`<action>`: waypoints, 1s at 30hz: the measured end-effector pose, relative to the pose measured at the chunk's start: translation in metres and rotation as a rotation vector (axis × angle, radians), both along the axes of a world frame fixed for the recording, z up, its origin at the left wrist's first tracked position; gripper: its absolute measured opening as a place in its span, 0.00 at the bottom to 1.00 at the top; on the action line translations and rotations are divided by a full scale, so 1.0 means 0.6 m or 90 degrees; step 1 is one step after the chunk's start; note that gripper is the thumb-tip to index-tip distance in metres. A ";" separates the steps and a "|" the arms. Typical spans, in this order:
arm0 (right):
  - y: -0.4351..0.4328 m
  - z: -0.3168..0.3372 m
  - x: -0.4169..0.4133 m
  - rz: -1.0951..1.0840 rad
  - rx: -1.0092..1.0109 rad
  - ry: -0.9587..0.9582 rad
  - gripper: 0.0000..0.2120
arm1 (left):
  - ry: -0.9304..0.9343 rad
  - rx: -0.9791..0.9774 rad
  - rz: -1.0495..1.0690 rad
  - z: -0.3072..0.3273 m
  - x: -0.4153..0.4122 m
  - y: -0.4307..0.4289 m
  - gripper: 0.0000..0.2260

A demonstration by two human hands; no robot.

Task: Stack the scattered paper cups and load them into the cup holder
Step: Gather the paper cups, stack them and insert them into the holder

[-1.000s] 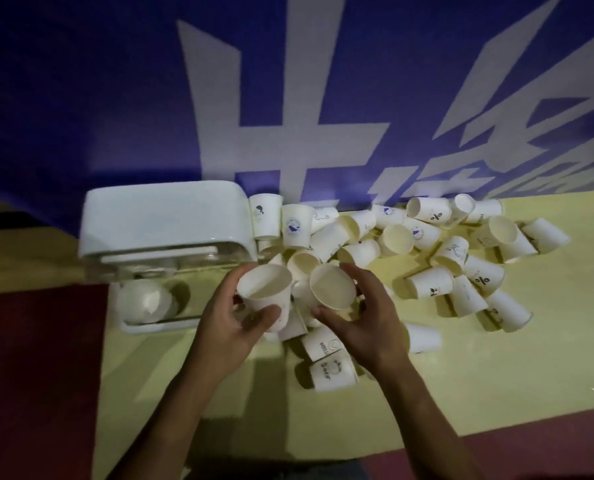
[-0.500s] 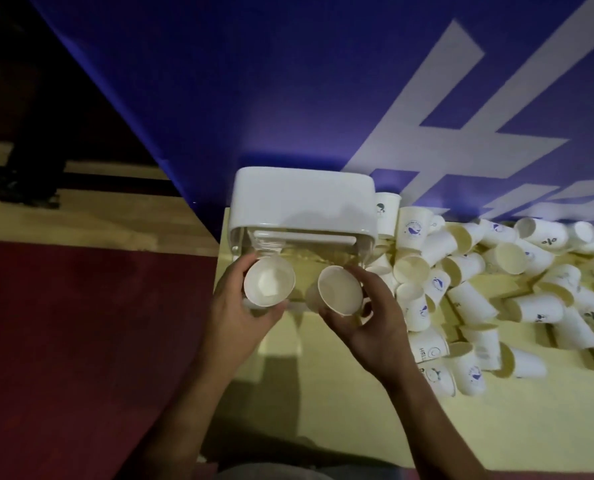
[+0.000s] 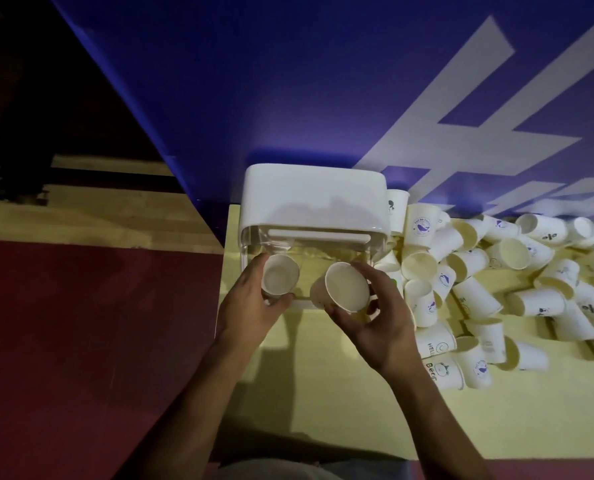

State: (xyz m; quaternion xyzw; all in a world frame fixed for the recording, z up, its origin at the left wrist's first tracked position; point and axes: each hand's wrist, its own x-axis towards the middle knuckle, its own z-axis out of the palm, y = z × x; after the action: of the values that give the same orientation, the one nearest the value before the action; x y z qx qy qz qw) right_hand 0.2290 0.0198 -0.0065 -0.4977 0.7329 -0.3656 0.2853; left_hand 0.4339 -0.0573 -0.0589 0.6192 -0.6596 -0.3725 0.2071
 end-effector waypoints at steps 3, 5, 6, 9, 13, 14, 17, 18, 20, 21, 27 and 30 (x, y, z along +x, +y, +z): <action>-0.003 -0.001 0.008 0.002 -0.005 -0.002 0.32 | -0.005 0.032 -0.010 -0.007 0.002 -0.005 0.34; -0.006 -0.001 0.015 0.004 -0.016 -0.006 0.32 | -0.010 0.054 0.010 -0.012 0.001 -0.009 0.36; -0.008 0.000 0.021 0.005 -0.021 -0.004 0.33 | -0.019 0.061 0.022 -0.017 0.000 -0.010 0.37; -0.022 0.009 0.043 0.015 -0.050 -0.004 0.33 | -0.028 0.083 0.046 -0.029 -0.006 -0.012 0.38; -0.048 0.008 0.075 0.072 -0.092 0.012 0.31 | -0.001 0.096 0.009 -0.020 -0.002 -0.015 0.35; -0.055 0.005 0.082 0.080 -0.091 0.014 0.31 | 0.005 0.096 0.001 -0.017 0.002 -0.016 0.36; -0.069 -0.011 0.096 0.109 -0.094 0.051 0.30 | 0.023 0.114 -0.025 -0.011 0.017 -0.009 0.41; -0.072 -0.019 0.099 0.122 -0.098 0.073 0.30 | 0.028 0.117 -0.028 -0.015 0.025 -0.006 0.41; -0.079 -0.040 0.103 0.142 -0.095 0.115 0.32 | 0.049 0.126 -0.012 -0.023 0.040 -0.002 0.38; -0.084 -0.050 0.104 0.152 -0.083 0.128 0.33 | 0.069 0.131 0.002 -0.023 0.045 -0.001 0.35; -0.099 -0.078 0.111 0.162 0.028 0.068 0.41 | 0.153 0.157 0.055 -0.002 0.033 -0.007 0.15; -0.101 -0.081 0.107 0.174 0.043 0.040 0.37 | 0.121 0.143 0.045 -0.004 0.028 -0.015 0.16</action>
State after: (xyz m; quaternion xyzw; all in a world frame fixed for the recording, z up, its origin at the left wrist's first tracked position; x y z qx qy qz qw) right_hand 0.2930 -0.0406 -0.0550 -0.5938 0.6790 -0.2828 0.3262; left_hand 0.4506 -0.0662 -0.0614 0.6232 -0.5688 -0.4936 0.2108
